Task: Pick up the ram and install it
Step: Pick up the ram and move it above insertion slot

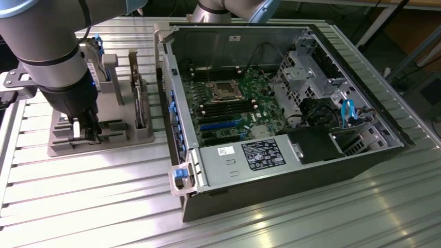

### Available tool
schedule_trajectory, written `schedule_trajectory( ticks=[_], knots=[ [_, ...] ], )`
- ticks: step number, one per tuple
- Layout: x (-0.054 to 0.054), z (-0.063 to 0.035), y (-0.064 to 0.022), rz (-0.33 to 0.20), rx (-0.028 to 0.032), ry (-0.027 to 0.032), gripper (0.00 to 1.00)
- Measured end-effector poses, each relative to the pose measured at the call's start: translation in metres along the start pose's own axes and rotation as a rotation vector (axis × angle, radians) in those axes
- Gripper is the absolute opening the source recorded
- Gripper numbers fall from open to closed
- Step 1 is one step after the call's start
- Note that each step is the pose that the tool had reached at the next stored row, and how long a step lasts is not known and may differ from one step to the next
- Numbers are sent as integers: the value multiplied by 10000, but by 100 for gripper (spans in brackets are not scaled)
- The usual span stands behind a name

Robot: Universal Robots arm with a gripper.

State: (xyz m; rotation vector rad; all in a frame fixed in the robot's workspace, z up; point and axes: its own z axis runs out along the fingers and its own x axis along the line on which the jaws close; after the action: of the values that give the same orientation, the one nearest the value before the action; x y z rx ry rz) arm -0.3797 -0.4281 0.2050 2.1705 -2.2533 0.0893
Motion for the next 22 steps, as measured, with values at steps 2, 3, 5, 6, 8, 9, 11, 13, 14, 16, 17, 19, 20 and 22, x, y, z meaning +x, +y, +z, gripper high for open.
schedule_trajectory(
  ticks=[2, 3, 5, 6, 8, 9, 11, 13, 14, 16, 17, 19, 20, 22],
  knots=[
    [0, 6, 0, 0, 3, -1, 31],
    [-1, 13, 0, 0, 3, -1, 31],
    [-1, 22, 1, 1, 4, 0, 31],
    [-1, 22, 1, 0, 4, 0, 31],
    [-1, 22, 1, 0, 4, 0, 31],
    [-1, 22, 1, 0, 5, 0, 31],
    [-1, 22, 1, 0, 5, 0, 31],
    [-1, 22, 1, 1, 5, 0, 31],
    [-1, 22, 1, 1, 6, -1, 31],
    [-1, 22, 1, 0, 6, -3, 16],
    [-1, 22, 1, 1, 6, -3, 15],
    [-1, 22, 1, 1, 7, -3, 15],
    [-1, 22, 1, 1, 7, -3, 15],
    [-1, 22, 1, 1, 7, -3, 15]
  ],
)
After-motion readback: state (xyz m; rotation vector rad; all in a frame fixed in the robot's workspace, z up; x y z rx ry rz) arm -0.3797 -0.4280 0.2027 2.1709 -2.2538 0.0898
